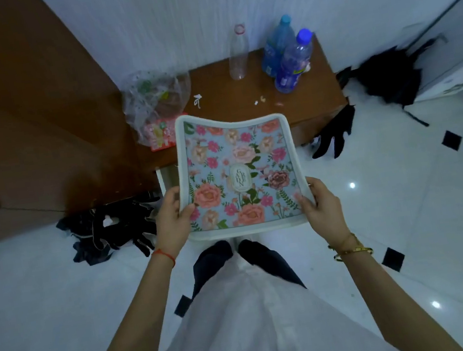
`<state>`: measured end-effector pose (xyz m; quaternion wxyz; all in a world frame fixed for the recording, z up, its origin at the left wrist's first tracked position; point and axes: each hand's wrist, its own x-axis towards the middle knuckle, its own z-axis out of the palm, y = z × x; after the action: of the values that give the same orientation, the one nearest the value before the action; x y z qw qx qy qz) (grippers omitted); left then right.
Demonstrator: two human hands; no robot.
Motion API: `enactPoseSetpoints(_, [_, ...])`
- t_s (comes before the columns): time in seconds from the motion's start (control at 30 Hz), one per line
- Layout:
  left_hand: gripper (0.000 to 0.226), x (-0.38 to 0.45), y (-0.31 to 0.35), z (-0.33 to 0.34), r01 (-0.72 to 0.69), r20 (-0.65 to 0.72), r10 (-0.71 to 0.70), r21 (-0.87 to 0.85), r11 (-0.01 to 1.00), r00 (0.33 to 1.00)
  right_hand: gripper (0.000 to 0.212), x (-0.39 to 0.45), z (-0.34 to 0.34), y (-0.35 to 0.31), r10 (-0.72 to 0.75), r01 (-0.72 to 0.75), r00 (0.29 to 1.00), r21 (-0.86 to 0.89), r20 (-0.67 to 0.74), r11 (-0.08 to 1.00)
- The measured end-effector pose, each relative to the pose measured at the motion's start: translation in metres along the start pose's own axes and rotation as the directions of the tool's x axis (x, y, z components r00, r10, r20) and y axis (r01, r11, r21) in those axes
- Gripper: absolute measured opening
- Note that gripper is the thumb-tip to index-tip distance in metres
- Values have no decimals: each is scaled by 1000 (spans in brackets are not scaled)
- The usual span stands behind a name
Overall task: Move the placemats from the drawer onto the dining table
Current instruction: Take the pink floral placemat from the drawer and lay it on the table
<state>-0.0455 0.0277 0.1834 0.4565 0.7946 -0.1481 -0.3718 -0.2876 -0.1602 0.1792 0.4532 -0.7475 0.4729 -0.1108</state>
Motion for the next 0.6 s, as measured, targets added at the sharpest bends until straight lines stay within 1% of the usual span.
enactPoseSetpoints(0.07, [36,-4,18,-6,-44,40,44,-9,999,998,30,-14,-10,-11,-9,10,999,13,-42,1000])
enactPoseSetpoints(0.17, [35,-7,43,-12,-93,106,95,-25,995,990,31,-35,-17,-24,17,-11,993,53,-113,999])
enactPoseSetpoints(0.27, [38,-4,61,-17,-149,150,145,16,989,978,30,-58,-18,-32,35,-19,981,86,-191,996])
enactPoseSetpoints(0.33, [38,-4,73,-17,-192,201,180,40,981,963,28,-72,-16,-34,74,-50,967,106,-243,993])
enactPoseSetpoints(0.47, [38,1,92,-10,-266,337,227,74,961,914,26,-97,-12,-35,152,-102,921,154,-359,983])
enactPoseSetpoints(0.6, [38,10,109,9,-318,472,236,102,943,850,27,-125,-13,-33,249,-170,840,202,-482,965])
